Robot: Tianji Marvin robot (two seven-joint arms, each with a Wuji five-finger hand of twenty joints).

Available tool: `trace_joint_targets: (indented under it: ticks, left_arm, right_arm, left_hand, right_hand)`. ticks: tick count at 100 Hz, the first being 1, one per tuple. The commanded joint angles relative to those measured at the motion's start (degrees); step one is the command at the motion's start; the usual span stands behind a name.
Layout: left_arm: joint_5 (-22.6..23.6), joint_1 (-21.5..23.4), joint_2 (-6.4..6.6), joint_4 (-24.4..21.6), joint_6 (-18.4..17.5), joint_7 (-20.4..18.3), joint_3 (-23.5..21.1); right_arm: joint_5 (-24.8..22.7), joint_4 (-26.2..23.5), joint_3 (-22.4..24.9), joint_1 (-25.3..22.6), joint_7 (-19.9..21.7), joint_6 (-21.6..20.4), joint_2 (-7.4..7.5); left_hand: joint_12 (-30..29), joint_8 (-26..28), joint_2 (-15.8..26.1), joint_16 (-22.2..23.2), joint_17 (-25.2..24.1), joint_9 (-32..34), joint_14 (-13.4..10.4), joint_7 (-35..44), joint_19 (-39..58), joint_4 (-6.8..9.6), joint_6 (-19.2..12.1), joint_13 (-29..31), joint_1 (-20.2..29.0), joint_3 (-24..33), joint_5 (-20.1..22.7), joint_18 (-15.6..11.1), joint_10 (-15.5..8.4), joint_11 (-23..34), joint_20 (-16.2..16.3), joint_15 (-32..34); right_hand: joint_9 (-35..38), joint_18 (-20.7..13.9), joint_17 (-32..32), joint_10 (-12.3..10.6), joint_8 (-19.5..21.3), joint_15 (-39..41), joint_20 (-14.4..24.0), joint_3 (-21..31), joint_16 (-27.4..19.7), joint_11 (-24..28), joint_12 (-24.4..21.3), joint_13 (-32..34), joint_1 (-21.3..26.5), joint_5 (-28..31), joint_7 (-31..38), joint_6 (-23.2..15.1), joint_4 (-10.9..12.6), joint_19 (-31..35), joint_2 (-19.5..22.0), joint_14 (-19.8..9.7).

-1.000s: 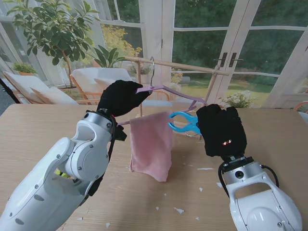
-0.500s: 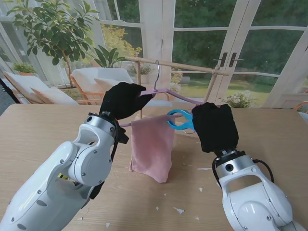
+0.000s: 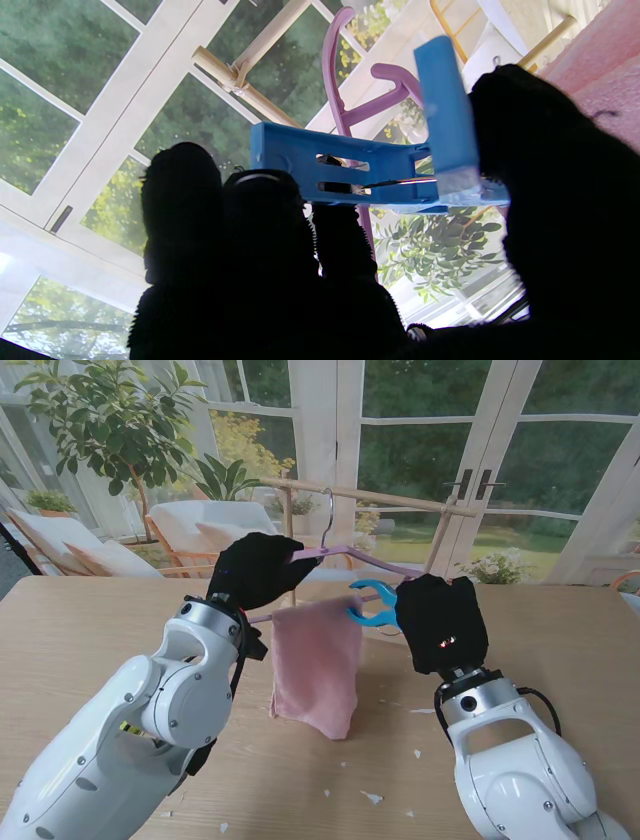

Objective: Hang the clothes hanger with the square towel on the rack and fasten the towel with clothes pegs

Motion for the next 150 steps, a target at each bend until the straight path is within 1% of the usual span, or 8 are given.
trace_joint_targets:
  ticks: [1, 55, 78, 94, 131, 139, 143, 150]
  left_arm:
    - [0.18, 0.18, -0.12, -0.54, 0.15, -0.64, -0.1]
    - [-1.86, 0.8, 0.2, -1.4, -2.07, -2.22, -0.48]
    - [-2.69, 0.88, 0.25, -2.02, -2.51, -2.71, -0.59]
    - [-2.86, 0.7, 0.23, -2.04, -2.19, -2.8, -0.42]
    - [-2.04, 0.6, 0.22, -1.42, -2.06, -2.51, -0.32]
    - [-2.07, 0.58, 0.21, -1.24, -2.29, -2.38, -0.4]
    - [-2.05, 0.53, 0.21, -1.13, -2.39, -2.35, -0.46]
    - [-2.26, 0.45, 0.18, -1.02, -2.34, -2.28, -0.53]
  right_arm:
    - [-0.23, -0.6, 0.22, -0.34, 1.51, -0.93, -0.3]
    - [-0.24, 1.41, -0.25, 2.27, 4.83, -4.18, 0.04]
    - [0.73, 3.1, -0.9, 3.79, 4.35, -4.95, 0.35]
    - [0.65, 3.59, -1.84, 4.39, 2.86, -5.13, 0.59]
    - [-0.79, 2.34, -3.77, 5.46, 4.02, -6.03, 0.59]
    - [-1.07, 1.76, -4.07, 5.56, 4.93, -6.49, 0.54]
    - [-1.49, 1.27, -4.13, 5.43, 5.39, -6.96, 0.54]
    - [-2.9, 0.22, -4.27, 5.11, 6.46, -7.93, 0.54]
  left_hand:
    - [-0.43, 0.72, 2.99, -0.44, 2.46, 2.15, -5.79, 0.89, 16.61, 1.09, 0.56, 2.46, 0.53, -1.43, 2.57, -3.15, -1.63, 2.91, 0.16, 7.39]
    - [-0.56, 0.64, 3.02, -0.53, 2.46, 2.12, -5.8, 0.98, 16.61, 1.16, 0.3, 2.44, 0.27, -1.44, 2.68, -3.24, -1.68, 3.02, 0.13, 7.48]
    - [-0.58, 0.64, 2.98, -0.52, 2.44, 2.12, -5.78, 0.99, 16.61, 1.14, 0.3, 2.44, 0.16, -1.31, 2.67, -3.11, -1.68, 3.03, 0.16, 7.48]
    - [-0.59, 0.65, 2.97, -0.52, 2.45, 2.12, -5.75, 0.99, 16.61, 1.14, 0.25, 2.44, 0.08, -1.17, 2.69, -3.14, -1.68, 3.03, 0.15, 7.47]
    - [-0.6, 0.66, 2.84, -0.52, 2.45, 2.12, -5.82, 0.99, 16.61, 1.15, 0.2, 2.45, -0.26, -0.9, 2.7, -3.13, -1.68, 3.04, 0.11, 7.46]
    - [-0.6, 0.66, 2.79, -0.52, 2.46, 2.12, -5.79, 0.99, 16.61, 1.15, 0.17, 2.44, -0.32, -0.86, 2.73, -3.14, -1.68, 3.04, 0.11, 7.47]
    - [-0.61, 0.66, 2.73, -0.52, 2.48, 2.12, -5.83, 0.99, 16.61, 1.15, 0.16, 2.45, -0.35, -0.83, 2.73, -3.21, -1.68, 3.04, 0.1, 7.47]
    - [-0.61, 0.66, 2.74, -0.52, 2.47, 2.12, -5.79, 0.99, 16.61, 1.17, 0.15, 2.44, -0.37, -0.75, 2.73, -3.22, -1.68, 3.04, 0.09, 7.47]
  right_hand:
    - [8.83, -2.02, -0.2, -8.71, 6.05, 0.64, 46.17, 30.05, 1.03, 17.05, 7.91, 0.99, 27.14, 9.61, 9.53, -10.93, 6.64, 1.61, 6.08, 1.72]
    - [8.98, -2.32, -0.1, -8.68, 7.08, 2.29, 46.92, 30.74, 2.21, 17.75, 9.41, 1.17, 27.06, 10.22, 9.42, -10.9, 7.14, 3.27, 6.11, 1.39]
    - [8.75, -2.61, -0.03, -8.67, 7.19, 2.17, 46.98, 30.17, 2.25, 17.26, 9.34, 1.05, 26.84, 9.85, 8.95, -10.85, 6.92, 3.26, 6.44, 1.21]
    - [8.45, -3.11, -0.09, -7.97, 5.1, 0.74, 46.92, 28.66, 1.48, 15.97, 7.58, 0.77, 27.05, 9.4, 7.48, -10.35, 6.22, 2.99, 7.01, 1.64]
    - [7.67, -3.5, -1.0, -9.02, 6.17, 1.99, 47.56, 28.39, 2.09, 17.11, 8.59, -0.2, 26.84, 8.85, 8.67, -11.57, 6.34, 3.26, 8.1, 1.3]
    - [6.71, -4.19, -1.69, -7.99, 3.49, -0.31, 47.65, 26.51, 0.73, 14.98, 6.55, -1.23, 26.9, 7.72, 6.23, -10.82, 5.59, 2.65, 8.34, 2.0]
    - [5.34, -5.07, -2.38, -7.29, -1.66, -2.4, 47.87, 23.21, -0.85, 13.31, 4.29, -2.65, 25.6, 5.51, 5.87, -10.41, 6.24, 2.25, 9.35, 2.37]
    - [1.65, -6.33, -4.22, -6.64, -11.26, -5.32, 48.06, 19.57, -0.69, 10.53, 2.32, -6.07, 14.49, -0.74, 7.77, -9.42, 5.17, 1.51, 8.58, 1.89]
